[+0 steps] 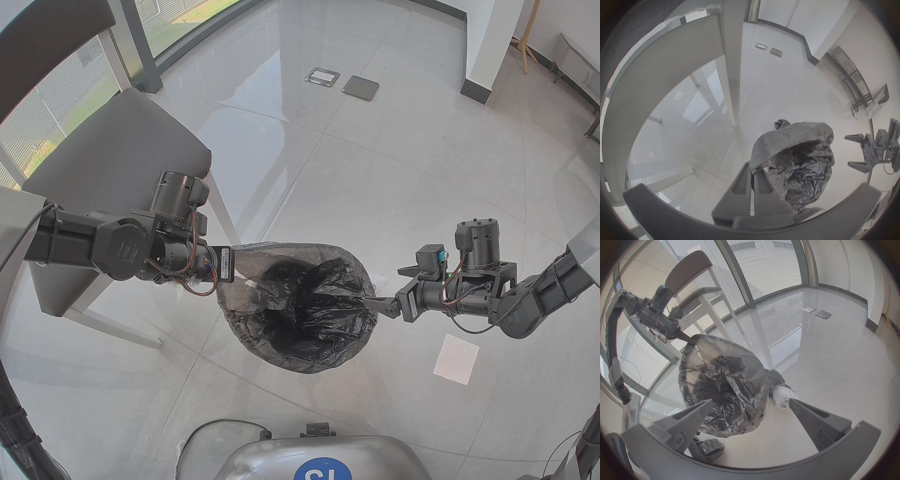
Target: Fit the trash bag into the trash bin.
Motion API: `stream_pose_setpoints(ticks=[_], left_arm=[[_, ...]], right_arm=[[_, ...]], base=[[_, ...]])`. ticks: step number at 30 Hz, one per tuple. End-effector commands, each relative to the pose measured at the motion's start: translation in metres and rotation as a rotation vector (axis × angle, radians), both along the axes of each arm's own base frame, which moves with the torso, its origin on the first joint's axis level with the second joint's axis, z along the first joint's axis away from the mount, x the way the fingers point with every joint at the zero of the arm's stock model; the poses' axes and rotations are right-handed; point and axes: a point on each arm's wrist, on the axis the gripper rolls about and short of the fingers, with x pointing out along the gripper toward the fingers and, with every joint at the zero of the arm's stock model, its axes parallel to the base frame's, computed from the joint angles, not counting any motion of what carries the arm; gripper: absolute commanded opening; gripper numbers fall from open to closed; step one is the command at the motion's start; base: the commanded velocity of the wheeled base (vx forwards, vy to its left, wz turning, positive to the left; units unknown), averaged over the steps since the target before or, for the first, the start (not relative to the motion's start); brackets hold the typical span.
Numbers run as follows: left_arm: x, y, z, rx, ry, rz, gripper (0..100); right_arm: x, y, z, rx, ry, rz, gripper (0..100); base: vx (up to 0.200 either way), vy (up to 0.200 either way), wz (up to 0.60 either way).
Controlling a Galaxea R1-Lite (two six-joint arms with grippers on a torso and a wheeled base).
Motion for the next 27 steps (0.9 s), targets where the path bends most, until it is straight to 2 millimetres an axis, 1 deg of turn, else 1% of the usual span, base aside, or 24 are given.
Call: stream_pose_setpoints(ticks=[1,6,11,12,13,14,18,22,24,27], left_arm=[[0.02,0.003,-0.008,0.003,0.003,0.029,0],[0.028,0.005,-0.012,0.005,0.006,0.039,0],[0.032,0.006,-0.015,0.028,0.002,0.025,0],[0.033,0.007,-0.015,0.027,-0.001,0.026,100],[0.033,0.007,-0.015,0.027,-0.001,0.026,100],[0.035,0.006,-0.011,0.022,-0.014,0.028,100],[0.037,0.006,-0.009,0.019,-0.025,0.033,100],[0.039,0.012,-0.006,0.019,-0.034,0.051,100],[0.036,0.016,-0.003,0.02,-0.038,0.059,100],[0.022,0.014,0.013,0.007,-0.067,0.047,100]], right_arm=[[-0.012,-0.003,0.021,0.021,-0.046,0.004,100],[-0.029,-0.01,0.02,0.013,-0.03,0.007,100],[-0.037,-0.014,0.033,0.031,-0.06,0.001,100],[-0.038,-0.014,0.034,0.034,-0.06,0.0,100],[-0.038,-0.014,0.034,0.035,-0.059,-0.001,100],[-0.042,-0.017,0.033,0.033,-0.052,-0.006,100],[-0.051,-0.023,0.03,0.035,-0.051,-0.011,100],[-0.058,-0.027,0.029,0.039,-0.063,-0.016,100],[-0.059,-0.033,0.028,0.033,-0.057,-0.031,100],[-0.054,-0.049,0.02,0.009,-0.042,-0.074,100]], base=[[0.0,0.0,0.0],[0.0,0.0,0.0],[0.0,0.0,0.0],[0.0,0.0,0.0],[0.0,0.0,0.0],[0.0,0.0,0.0],[0.0,0.0,0.0],[0.0,0.0,0.0],[0.0,0.0,0.0],[0.0,0.0,0.0]])
